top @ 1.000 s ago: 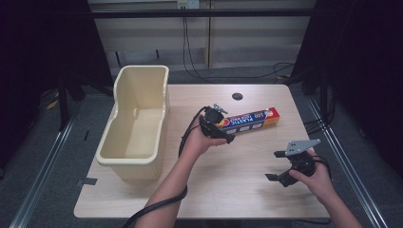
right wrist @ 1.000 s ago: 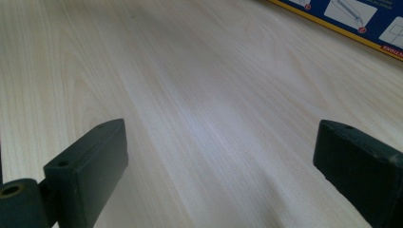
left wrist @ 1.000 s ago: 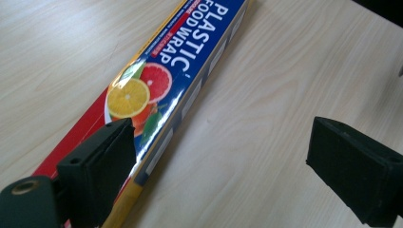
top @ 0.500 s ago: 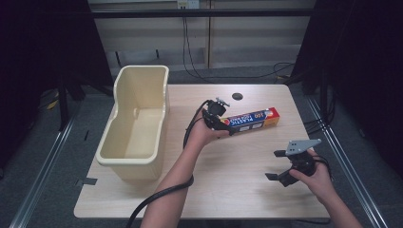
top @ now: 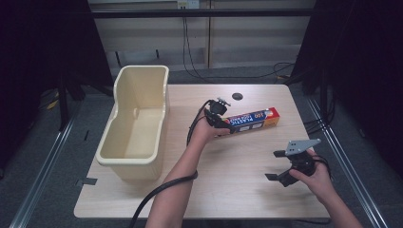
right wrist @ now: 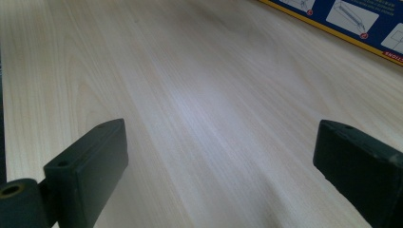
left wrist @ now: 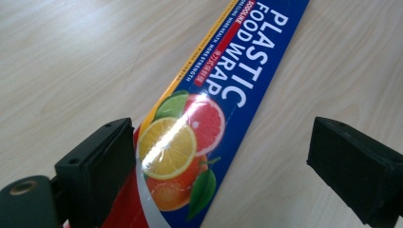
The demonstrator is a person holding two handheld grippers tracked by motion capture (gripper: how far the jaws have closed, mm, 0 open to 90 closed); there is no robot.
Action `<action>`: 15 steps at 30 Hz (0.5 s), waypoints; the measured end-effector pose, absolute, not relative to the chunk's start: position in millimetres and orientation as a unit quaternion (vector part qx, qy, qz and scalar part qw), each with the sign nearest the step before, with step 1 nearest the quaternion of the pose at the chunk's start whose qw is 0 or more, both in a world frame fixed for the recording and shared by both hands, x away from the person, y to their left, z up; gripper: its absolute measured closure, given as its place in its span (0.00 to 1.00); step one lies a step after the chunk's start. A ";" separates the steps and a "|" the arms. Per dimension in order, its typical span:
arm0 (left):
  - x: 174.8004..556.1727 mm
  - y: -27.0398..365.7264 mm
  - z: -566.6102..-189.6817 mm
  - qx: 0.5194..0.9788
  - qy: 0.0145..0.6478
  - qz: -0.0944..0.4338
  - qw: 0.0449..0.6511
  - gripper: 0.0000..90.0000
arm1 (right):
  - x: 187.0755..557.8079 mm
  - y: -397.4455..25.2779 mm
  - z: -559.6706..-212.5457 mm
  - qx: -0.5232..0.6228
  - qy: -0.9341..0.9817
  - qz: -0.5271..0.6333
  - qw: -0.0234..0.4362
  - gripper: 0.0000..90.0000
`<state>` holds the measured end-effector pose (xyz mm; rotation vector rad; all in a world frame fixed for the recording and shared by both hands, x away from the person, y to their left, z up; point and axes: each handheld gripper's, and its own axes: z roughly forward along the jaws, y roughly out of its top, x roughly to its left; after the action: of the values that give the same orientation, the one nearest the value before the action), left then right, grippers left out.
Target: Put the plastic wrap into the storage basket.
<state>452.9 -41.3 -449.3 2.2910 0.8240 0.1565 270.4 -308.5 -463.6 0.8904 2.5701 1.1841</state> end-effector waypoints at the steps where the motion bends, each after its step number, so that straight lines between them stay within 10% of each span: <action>1: 455.3 -41.6 -449.5 0.881 0.318 0.060 0.345 0.09 | 270.6 -308.7 -463.7 0.300 0.863 0.398 0.088 0.05; 15: 463.0 -43.4 -456.7 0.889 0.315 0.062 0.328 0.13 | 271.2 -311.0 -462.0 0.300 0.859 0.407 0.085 0.04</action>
<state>463.0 -43.4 -456.7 2.3268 0.8249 0.1617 271.2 -311.0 -462.0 0.8935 2.5621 1.2129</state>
